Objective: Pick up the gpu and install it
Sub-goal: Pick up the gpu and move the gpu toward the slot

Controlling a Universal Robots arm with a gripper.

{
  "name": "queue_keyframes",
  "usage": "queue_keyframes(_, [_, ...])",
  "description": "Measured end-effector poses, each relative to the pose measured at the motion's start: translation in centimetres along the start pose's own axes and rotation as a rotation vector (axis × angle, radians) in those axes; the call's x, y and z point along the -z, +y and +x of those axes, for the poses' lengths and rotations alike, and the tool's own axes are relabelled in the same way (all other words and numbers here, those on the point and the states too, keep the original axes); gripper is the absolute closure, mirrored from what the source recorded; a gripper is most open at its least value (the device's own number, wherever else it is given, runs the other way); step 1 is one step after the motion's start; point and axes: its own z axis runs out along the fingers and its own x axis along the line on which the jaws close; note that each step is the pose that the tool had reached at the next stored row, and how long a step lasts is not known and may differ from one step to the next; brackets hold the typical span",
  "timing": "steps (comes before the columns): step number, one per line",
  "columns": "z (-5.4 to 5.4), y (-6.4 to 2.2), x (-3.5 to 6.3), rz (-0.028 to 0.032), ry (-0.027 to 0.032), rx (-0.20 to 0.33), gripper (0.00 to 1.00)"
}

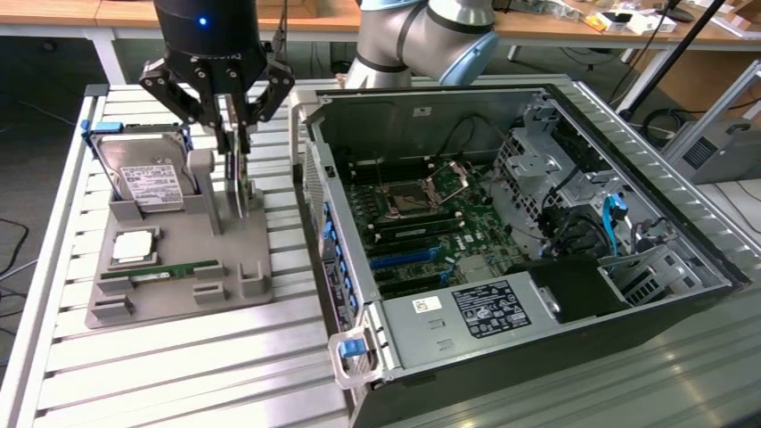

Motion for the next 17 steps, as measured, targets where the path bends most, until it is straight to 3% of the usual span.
queue_keyframes(17, [0.0,0.03,1.28,0.0000,0.0000,0.000,0.73])
